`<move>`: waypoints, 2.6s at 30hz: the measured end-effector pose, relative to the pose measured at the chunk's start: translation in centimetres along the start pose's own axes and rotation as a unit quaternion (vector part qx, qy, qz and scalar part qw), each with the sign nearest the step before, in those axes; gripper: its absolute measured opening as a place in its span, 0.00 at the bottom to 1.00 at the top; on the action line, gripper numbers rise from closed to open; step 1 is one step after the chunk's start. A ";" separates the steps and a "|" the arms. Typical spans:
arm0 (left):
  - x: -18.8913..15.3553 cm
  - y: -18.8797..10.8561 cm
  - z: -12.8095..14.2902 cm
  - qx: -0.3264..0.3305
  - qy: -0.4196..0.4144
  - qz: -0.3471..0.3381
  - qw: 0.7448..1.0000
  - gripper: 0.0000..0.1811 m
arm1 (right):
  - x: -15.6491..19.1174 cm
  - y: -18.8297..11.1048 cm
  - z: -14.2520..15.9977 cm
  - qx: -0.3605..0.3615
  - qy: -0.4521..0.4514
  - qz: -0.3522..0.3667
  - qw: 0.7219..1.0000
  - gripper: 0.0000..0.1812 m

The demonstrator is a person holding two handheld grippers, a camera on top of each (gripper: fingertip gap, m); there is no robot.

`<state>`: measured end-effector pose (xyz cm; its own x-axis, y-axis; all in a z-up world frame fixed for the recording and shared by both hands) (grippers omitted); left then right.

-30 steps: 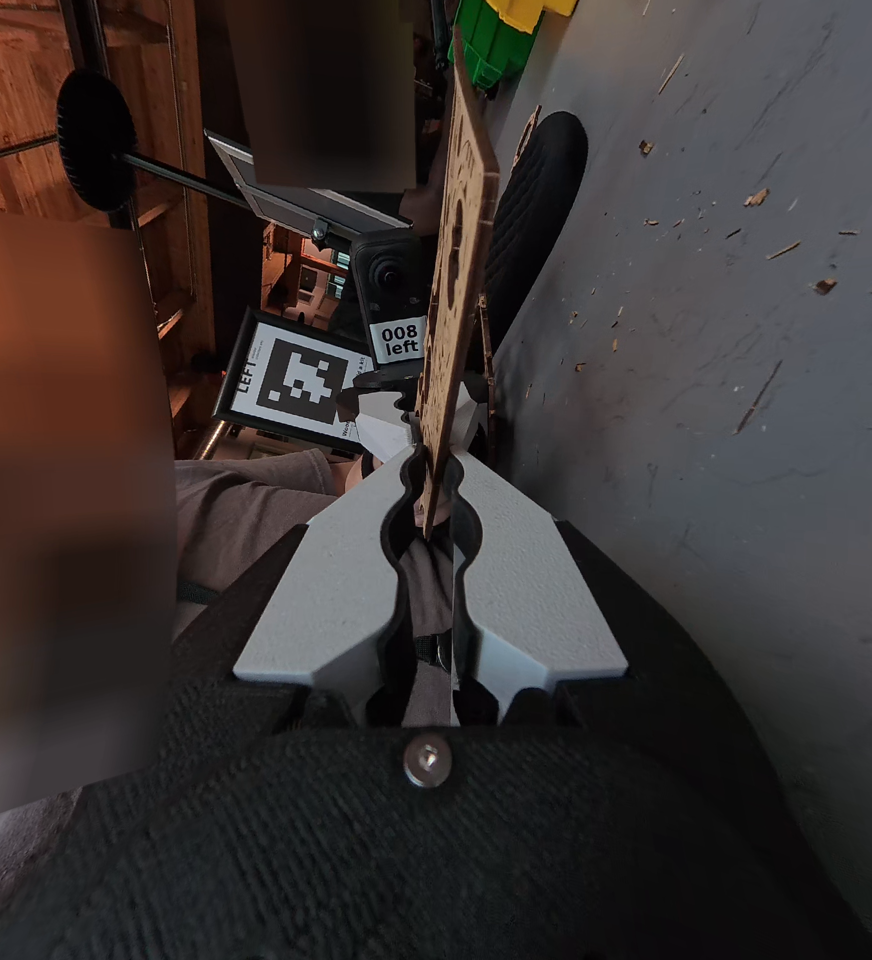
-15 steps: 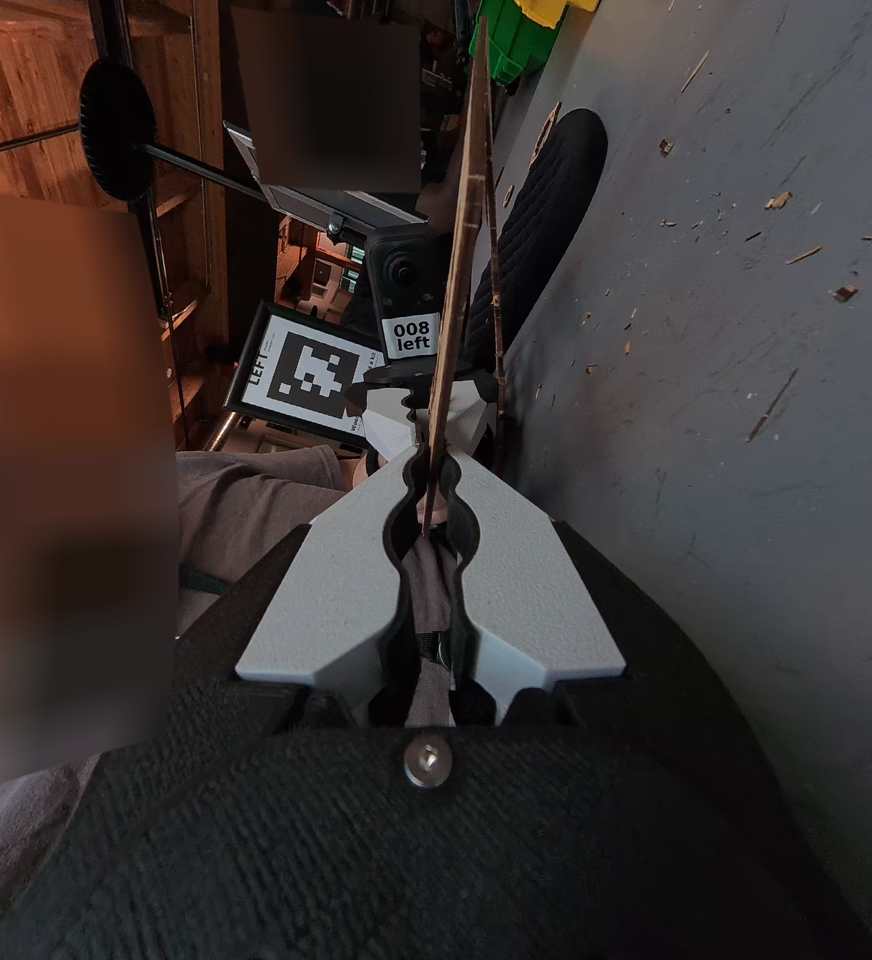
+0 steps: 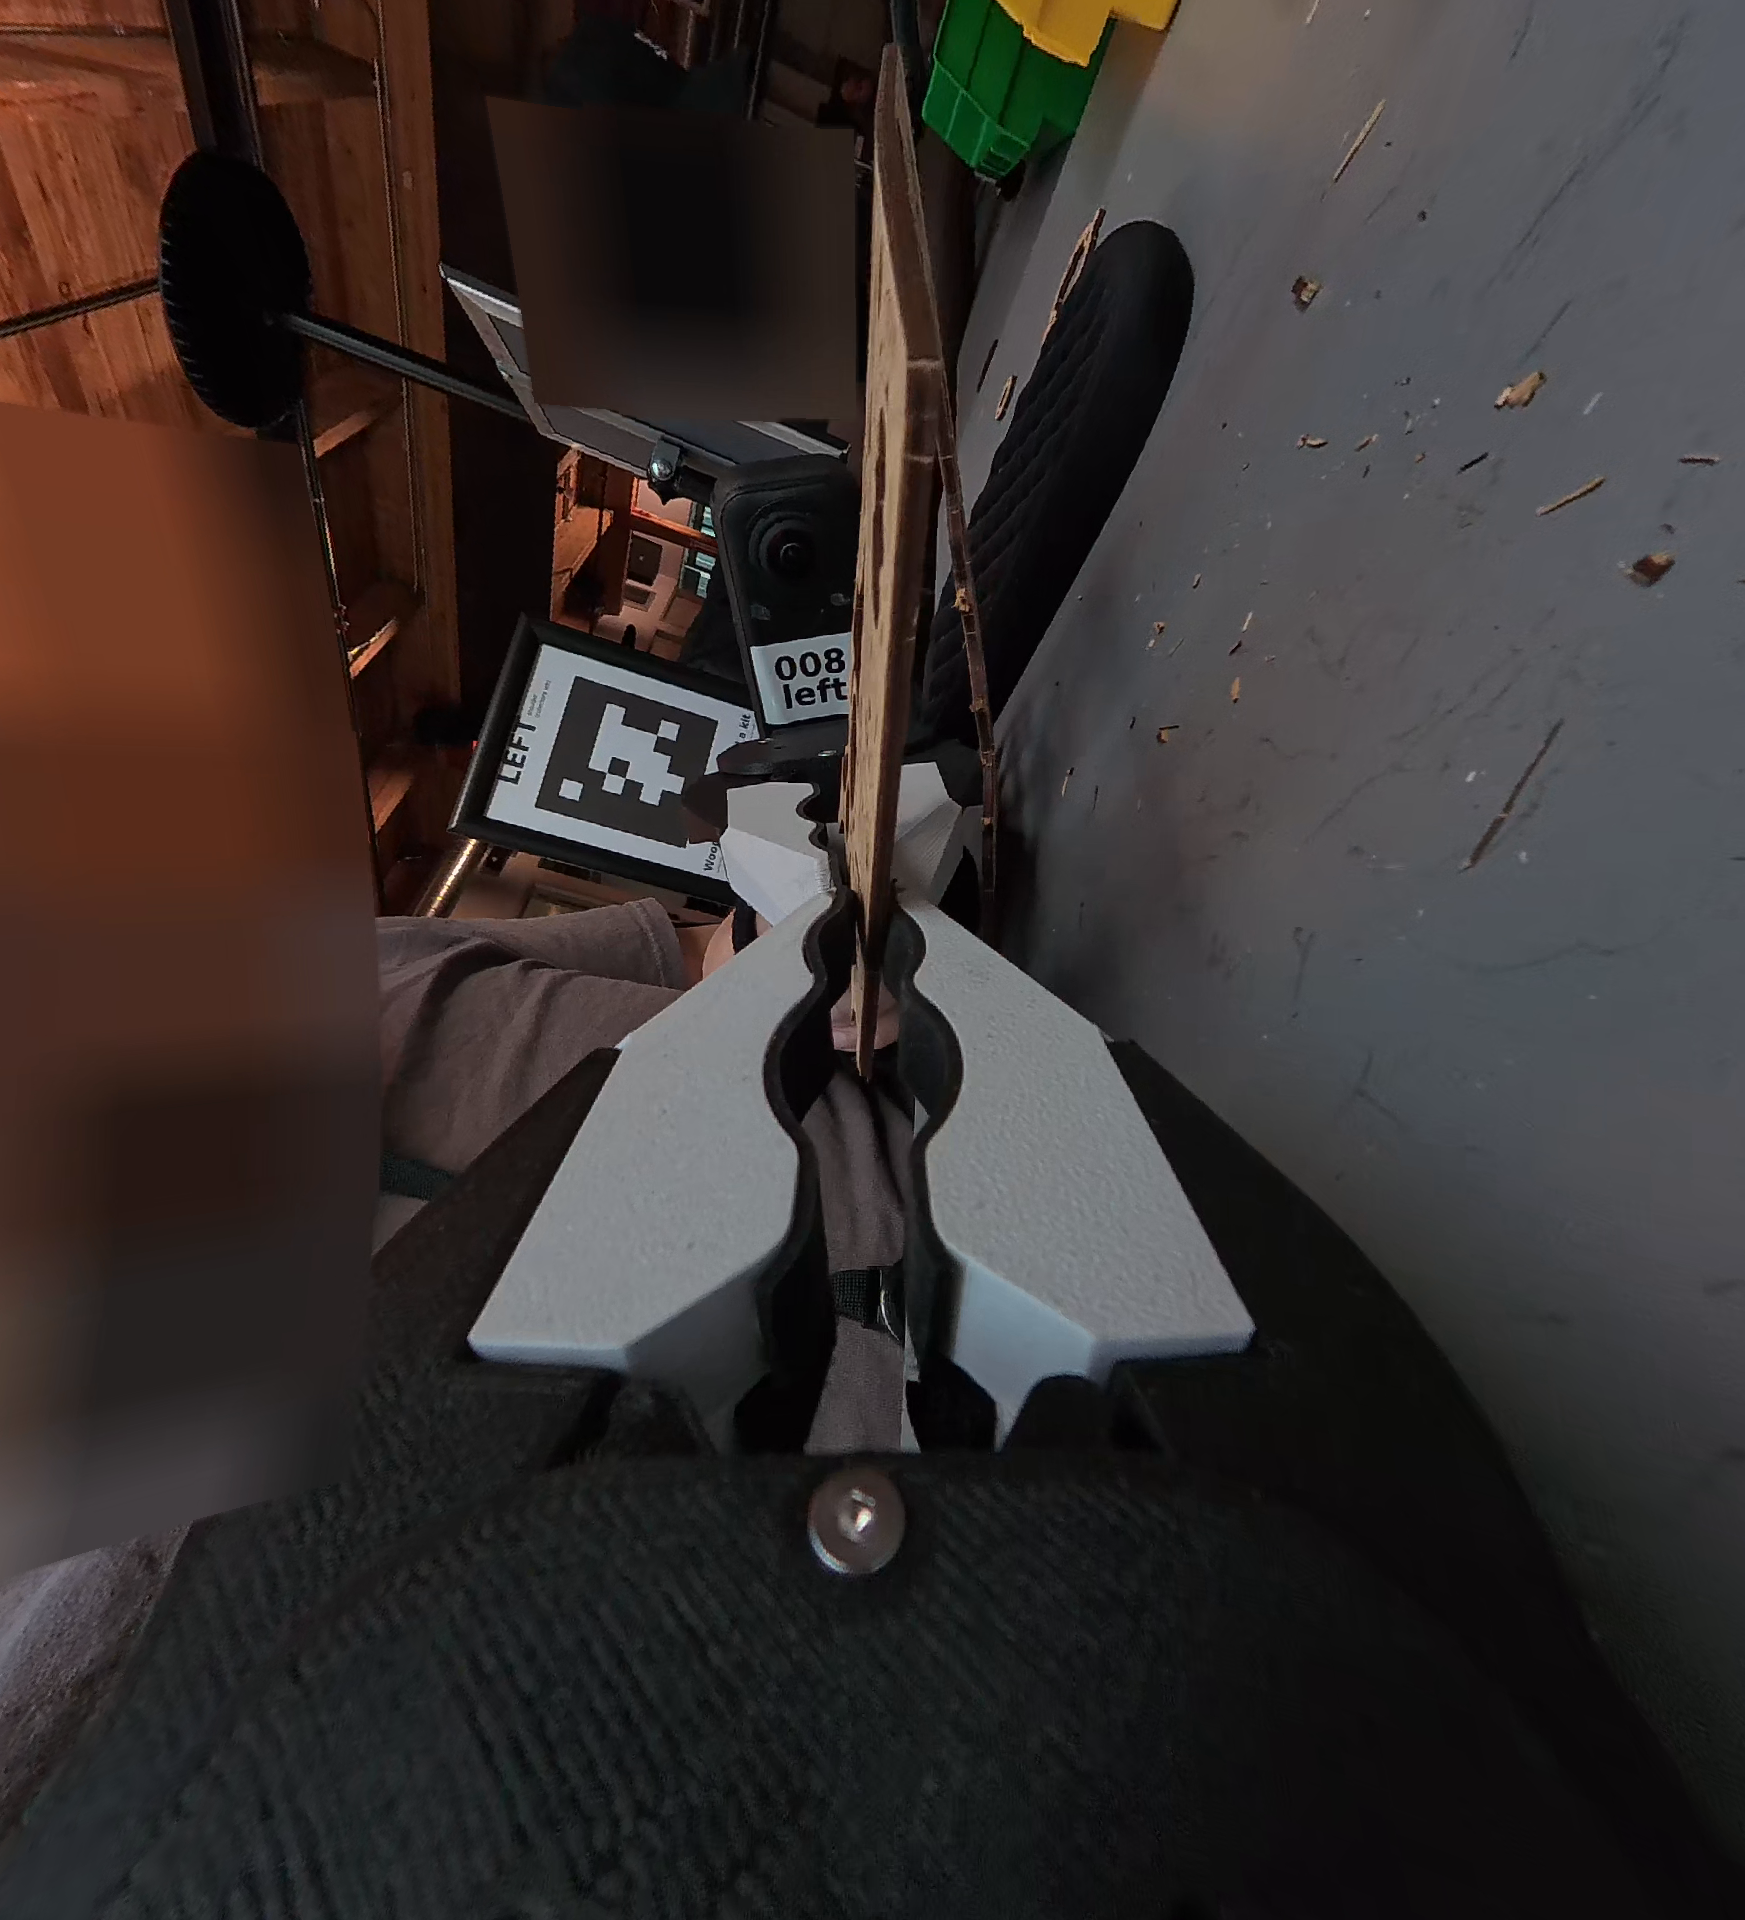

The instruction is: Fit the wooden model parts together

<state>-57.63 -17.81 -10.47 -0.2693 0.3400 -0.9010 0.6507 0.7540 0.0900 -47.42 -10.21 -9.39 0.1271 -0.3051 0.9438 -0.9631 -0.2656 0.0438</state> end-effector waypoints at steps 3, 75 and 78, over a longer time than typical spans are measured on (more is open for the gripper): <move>0.0 0.0 0.0 0.001 0.001 -0.002 1.000 0.01 | 0.0 0.0 0.0 0.002 -0.002 0.001 1.000 0.01; 0.7 -0.2 0.1 0.004 0.004 -0.015 1.000 0.00 | 0.7 -1.4 -0.3 0.040 -0.135 0.059 0.988 0.02; 0.7 -0.2 0.2 0.006 0.007 -0.029 1.000 0.00 | 0.6 -1.3 -0.1 0.049 -0.158 0.082 0.983 0.03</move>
<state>-57.81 -17.88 -11.26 -0.3163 0.3034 -0.8988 0.6418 0.7662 0.0328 -46.10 -9.96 -8.88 0.0549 -0.6150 0.7866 -0.9513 -0.2715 -0.1458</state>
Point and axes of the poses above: each gripper's, where its closed fingertips meet, y out along the fingers, z out of its underside, x = y × z across the jaws, the point moved 7 cm from there along -y, back along the fingers, and after that the axes turned 13 degrees about -x, right-handed, at the moved point
